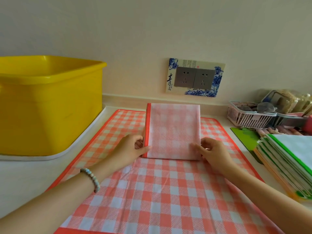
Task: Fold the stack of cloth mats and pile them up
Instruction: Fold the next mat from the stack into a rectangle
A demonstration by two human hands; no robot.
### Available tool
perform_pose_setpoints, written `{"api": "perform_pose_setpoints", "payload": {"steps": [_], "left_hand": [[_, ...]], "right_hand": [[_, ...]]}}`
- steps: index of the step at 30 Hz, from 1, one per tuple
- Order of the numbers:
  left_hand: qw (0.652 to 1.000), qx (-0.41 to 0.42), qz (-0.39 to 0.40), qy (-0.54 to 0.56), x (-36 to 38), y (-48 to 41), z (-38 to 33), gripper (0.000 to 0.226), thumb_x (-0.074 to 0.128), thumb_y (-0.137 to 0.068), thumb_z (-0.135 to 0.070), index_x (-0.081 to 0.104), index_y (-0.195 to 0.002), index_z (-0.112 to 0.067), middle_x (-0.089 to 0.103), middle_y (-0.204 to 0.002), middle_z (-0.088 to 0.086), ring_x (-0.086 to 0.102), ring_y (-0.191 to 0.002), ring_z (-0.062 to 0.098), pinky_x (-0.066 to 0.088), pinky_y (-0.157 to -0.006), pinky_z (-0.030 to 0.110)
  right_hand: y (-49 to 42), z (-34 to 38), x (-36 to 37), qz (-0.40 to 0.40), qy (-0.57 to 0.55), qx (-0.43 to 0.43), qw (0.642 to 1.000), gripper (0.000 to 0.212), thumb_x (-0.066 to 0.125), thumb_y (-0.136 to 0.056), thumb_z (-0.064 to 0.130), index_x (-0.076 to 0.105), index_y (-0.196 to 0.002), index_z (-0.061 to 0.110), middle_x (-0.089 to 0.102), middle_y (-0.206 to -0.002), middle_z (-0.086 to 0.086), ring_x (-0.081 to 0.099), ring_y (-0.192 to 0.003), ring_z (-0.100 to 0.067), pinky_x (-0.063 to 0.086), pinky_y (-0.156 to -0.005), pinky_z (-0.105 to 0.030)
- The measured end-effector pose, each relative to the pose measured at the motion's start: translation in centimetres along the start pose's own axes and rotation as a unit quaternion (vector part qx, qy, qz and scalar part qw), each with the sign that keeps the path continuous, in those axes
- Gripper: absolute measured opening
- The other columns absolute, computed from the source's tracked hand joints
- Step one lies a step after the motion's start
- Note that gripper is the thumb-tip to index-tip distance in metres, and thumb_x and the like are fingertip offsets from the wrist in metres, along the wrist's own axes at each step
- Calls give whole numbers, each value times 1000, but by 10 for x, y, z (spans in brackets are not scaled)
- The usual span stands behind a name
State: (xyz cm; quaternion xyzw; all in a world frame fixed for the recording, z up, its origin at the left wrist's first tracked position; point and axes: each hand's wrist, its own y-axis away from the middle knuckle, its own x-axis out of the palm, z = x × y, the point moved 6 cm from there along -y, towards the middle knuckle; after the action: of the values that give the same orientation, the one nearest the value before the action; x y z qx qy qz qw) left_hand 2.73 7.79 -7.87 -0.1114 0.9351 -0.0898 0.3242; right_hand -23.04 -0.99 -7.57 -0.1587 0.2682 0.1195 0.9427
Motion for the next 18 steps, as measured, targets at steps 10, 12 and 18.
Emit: {"api": "perform_pose_setpoints", "payload": {"steps": [10, 12, 18], "left_hand": [[988, 15, -50, -147, 3, -13, -9, 59, 71, -81, -29, 38, -130, -25, 45, -116, -8, 51, -91, 5, 41, -72, 17], [987, 21, -23, -155, 11, -21, -15, 55, 60, -89, -29, 36, -138, -25, 39, -136, -6, 47, -111, 10, 37, -85, 21], [968, -5, 102, -230, 42, -45, -10, 52, 22, -102, -30, 11, -151, -16, 3, -159, -2, -3, -146, 18, 3, -119, 36]], "right_hand": [[-13, -2, 3, 22, 56, 101, 993, 39, 75, -74, 41, 51, -99, 24, 71, -73, 3, 59, -50, -9, 41, -49, -21], [-15, -2, 4, 28, 61, 109, 992, 41, 76, -74, 39, 51, -102, 22, 70, -75, 0, 59, -52, -11, 42, -51, -23], [-16, -1, 5, 36, 64, 122, 990, 41, 77, -74, 37, 52, -103, 21, 69, -76, 1, 60, -52, -11, 43, -50, -22]]}}
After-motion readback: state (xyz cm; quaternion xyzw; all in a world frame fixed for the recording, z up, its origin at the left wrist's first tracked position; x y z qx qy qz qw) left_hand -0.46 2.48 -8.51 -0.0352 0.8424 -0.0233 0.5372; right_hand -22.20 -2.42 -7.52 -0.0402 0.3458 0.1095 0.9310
